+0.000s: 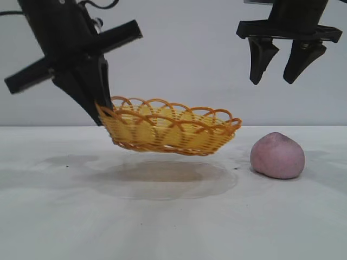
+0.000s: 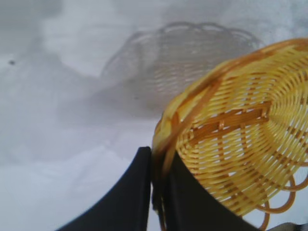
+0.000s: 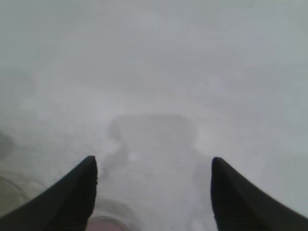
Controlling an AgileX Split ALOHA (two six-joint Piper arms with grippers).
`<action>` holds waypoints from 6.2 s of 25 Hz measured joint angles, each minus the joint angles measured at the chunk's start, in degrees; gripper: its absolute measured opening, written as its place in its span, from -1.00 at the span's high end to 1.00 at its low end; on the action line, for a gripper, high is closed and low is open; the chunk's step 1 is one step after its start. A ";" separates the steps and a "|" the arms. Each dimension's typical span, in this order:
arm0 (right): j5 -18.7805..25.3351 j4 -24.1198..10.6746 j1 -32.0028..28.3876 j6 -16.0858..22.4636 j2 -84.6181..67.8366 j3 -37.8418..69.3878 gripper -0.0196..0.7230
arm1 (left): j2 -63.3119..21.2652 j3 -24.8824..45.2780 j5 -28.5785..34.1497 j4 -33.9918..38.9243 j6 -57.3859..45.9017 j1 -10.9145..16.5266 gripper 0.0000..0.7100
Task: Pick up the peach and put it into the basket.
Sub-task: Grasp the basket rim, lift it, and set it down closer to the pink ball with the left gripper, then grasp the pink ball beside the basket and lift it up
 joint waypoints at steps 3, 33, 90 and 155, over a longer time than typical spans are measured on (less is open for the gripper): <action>0.03 0.00 0.00 0.00 0.00 0.00 -0.34 | 1.66 0.13 -2.70 -2.00 0.34 0.00 1.00; 0.47 0.00 0.00 0.00 0.00 0.00 -0.34 | 1.99 -4.38 0.04 10.31 3.67 1.52 -0.45; 2.04 -0.56 0.00 0.00 0.00 0.00 -0.34 | -78.39 31.73 22.88 31.45 5.75 17.41 -0.45; 18.92 2.01 5.08 0.34 9.20 -0.60 0.95 | -110.15 41.02 21.96 32.38 6.66 17.41 -0.45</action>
